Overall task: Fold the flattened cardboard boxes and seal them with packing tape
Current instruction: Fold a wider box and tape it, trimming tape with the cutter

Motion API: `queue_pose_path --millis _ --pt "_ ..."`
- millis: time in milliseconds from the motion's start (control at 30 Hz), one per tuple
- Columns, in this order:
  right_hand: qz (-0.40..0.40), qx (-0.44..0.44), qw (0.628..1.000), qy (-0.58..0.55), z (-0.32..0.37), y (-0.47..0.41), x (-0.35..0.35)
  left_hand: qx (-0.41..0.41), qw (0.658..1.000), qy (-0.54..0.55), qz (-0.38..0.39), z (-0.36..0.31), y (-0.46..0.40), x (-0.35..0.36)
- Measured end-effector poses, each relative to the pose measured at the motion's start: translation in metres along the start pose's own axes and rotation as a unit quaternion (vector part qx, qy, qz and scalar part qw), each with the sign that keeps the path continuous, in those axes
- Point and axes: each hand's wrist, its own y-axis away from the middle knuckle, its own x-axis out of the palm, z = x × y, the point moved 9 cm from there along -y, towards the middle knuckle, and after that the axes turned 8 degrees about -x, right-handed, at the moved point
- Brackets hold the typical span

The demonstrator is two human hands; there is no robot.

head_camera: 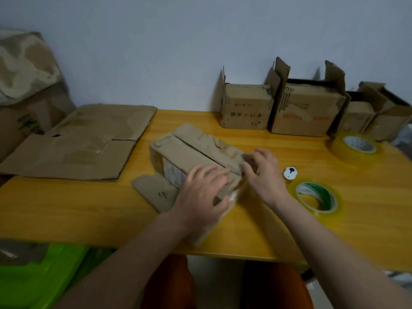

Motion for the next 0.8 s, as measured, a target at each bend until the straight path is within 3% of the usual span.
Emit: queue_pose_path --millis 67,167,367,533,667,733,800 --pt "0.023 0.026 0.995 -0.09 -0.004 0.004 0.013 0.021 1.0 -0.009 -0.002 0.016 0.007 -0.002" --pt "-0.02 0.012 0.987 -0.16 0.009 0.018 0.016 0.032 0.999 -0.026 -0.034 0.03 0.014 -0.011" --pt "-0.015 -0.039 0.994 -0.105 0.024 0.031 0.024 -0.036 0.985 -0.152 -0.071 0.011 0.021 -0.013" --pt "-0.008 -0.058 0.995 -0.075 0.026 0.041 0.01 -0.031 0.989 -0.137 -0.049 0.015 0.02 0.008" --pt "-0.059 -0.051 0.994 0.072 -0.005 0.06 -0.024 -0.031 0.994 -0.096 -0.05 0.027 0.01 -0.002" --pt "-0.1 -0.013 0.981 0.167 -0.029 0.075 -0.048 -0.052 0.992 -0.069 -0.093 0.019 0.012 -0.011" --pt "-0.116 0.028 0.967 0.224 -0.05 0.09 -0.062 -0.023 0.99 -0.001 -0.138 -0.007 0.02 -0.012"
